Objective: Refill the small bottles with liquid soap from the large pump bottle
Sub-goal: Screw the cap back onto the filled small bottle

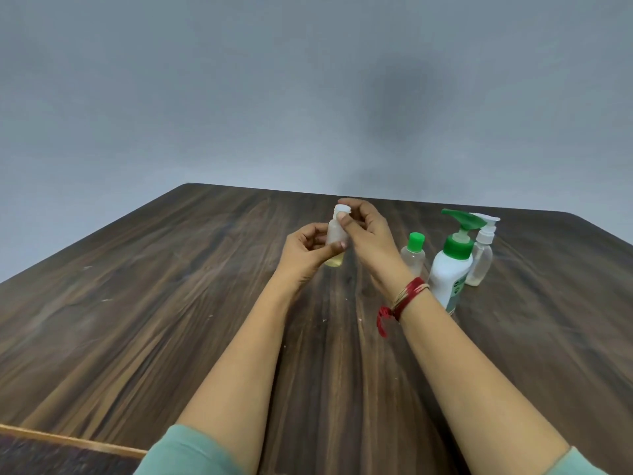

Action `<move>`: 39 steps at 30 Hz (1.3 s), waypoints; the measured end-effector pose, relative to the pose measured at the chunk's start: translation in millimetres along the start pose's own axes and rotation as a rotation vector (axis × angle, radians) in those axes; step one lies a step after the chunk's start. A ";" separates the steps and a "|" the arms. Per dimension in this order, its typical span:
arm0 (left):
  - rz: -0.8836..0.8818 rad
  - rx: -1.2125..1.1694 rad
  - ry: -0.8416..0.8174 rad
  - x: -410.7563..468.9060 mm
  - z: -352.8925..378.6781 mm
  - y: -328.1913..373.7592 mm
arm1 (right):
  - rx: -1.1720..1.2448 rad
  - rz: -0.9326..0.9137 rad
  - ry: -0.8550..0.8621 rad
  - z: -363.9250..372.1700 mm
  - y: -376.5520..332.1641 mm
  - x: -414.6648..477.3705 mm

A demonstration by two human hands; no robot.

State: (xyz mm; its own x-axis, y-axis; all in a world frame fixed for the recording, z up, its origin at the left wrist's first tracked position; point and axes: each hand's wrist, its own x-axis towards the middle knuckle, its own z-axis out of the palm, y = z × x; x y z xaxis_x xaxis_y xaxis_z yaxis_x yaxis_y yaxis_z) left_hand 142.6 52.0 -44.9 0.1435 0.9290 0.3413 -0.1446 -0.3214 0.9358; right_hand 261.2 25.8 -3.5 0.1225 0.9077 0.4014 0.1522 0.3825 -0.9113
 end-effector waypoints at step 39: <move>-0.325 0.575 0.464 12.8 -59.8 -17.2 | -0.393 0.175 -0.141 10.9 40.9 -16.3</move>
State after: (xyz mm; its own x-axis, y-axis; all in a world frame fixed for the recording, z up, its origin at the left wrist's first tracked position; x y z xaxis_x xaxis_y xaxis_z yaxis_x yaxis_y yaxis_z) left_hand 88.3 80.4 -61.9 -0.3478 0.9331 0.0913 0.3792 0.0509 0.9239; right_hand 254.8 28.5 -48.3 0.0491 0.9778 0.2035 0.5051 0.1514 -0.8497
